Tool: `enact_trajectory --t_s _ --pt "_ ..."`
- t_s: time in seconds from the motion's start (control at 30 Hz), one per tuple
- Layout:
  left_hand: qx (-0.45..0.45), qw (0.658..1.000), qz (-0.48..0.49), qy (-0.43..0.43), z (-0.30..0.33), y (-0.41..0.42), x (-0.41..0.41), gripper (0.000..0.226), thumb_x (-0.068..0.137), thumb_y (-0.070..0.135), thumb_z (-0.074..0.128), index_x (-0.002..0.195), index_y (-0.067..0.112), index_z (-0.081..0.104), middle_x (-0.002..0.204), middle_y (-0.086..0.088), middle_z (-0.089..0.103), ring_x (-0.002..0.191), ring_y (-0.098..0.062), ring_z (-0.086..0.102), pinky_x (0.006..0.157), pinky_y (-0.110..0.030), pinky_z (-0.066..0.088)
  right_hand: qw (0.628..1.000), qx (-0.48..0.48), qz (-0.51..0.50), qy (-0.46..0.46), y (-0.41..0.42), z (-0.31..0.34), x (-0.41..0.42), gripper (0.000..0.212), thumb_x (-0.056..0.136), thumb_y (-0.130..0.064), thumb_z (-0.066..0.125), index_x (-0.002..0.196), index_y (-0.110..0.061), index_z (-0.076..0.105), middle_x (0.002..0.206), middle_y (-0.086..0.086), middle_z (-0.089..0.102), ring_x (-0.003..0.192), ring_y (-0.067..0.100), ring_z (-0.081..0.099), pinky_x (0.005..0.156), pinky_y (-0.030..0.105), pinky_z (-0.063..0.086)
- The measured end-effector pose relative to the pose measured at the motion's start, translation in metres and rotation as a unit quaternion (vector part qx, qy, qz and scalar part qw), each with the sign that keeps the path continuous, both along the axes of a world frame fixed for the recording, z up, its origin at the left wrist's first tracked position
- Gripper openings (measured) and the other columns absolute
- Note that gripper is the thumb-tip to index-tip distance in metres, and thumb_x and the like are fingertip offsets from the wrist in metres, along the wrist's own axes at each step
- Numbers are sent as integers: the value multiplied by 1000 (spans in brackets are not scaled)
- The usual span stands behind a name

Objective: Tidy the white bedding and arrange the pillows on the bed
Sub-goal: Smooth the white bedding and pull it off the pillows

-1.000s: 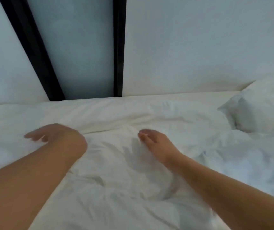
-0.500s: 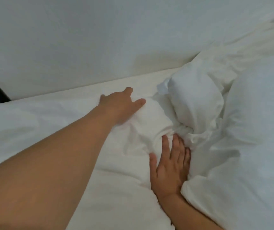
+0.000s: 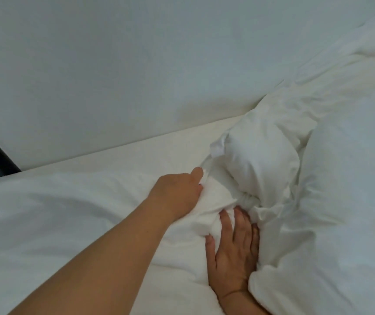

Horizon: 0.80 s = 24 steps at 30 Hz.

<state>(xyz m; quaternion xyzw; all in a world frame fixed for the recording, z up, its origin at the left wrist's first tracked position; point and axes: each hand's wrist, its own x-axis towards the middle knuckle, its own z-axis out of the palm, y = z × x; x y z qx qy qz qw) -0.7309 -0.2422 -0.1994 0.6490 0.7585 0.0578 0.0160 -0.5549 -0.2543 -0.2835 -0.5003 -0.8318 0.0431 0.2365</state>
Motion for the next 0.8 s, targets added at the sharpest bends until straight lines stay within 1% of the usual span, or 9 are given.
enact_trajectory --t_s 0.1,0.27,0.37,0.47,0.53,0.63,0.7,0.77,0.8 --pt "-44 997 -52 22 12 -42 4 32 103 34 29 130 17 25 106 -7 61 89 -31 60 74 -39 48 1000 7 16 -21 -8 9 3 56 90 -45 34 130 -13 56 142 14 47 132 33 42 112 49 25" --pt "-35 988 -47 141 40 -117 -10 43 98 21 37 139 21 22 110 -6 52 89 -28 58 66 -36 38 991 24 127 -36 -26 29 10 51 92 -44 35 126 -17 62 137 2 57 129 25 52 111 45 27" --pt "-6 971 51 232 103 -133 -87 45 100 21 33 142 26 19 120 -8 48 104 -30 57 74 -37 42 976 46 211 -38 -22 69 -13 52 91 -47 40 134 -24 56 148 1 46 138 22 42 115 47 20" --pt "22 932 182 311 146 -137 -155 51 93 18 44 139 24 22 118 -10 47 105 -31 53 73 -37 41 980 11 197 -31 -30 80 -69 61 92 -58 32 147 -32 39 159 7 25 147 28 19 117 51 11" --pt "63 921 215 318 131 -125 -167 43 93 16 43 134 22 29 115 -10 48 103 -31 50 76 -37 40 975 -11 210 -66 -41 50 -94 63 95 -61 19 151 -34 30 161 5 17 148 30 17 115 53 10" --pt "58 931 208 294 47 -104 -160 34 93 22 43 126 24 37 117 -8 47 104 -30 46 81 -39 34 977 8 189 -101 -37 1 -106 62 96 -56 9 151 -34 30 161 4 18 148 27 17 117 53 14" --pt "62 939 181 286 -14 -95 -146 26 90 21 43 116 22 50 105 -7 54 94 -30 51 77 -40 36 980 11 175 -90 -27 -7 -109 64 97 -55 2 151 -34 29 161 3 17 149 23 12 119 50 11" --pt "85 937 206 270 -35 -89 -147 22 87 16 41 100 19 58 89 -8 57 79 -29 52 69 -39 37 983 22 168 -76 -20 -6 -116 65 97 -54 0 151 -33 30 161 3 19 149 22 13 119 48 12" --pt "91 940 218 248 -37 -84 -152 21 86 15 42 100 18 58 89 -9 56 78 -30 52 69 -40 36 983 21 167 -73 -18 -6 -119 65 97 -53 0 150 -32 32 160 4 22 148 23 16 119 48 13"
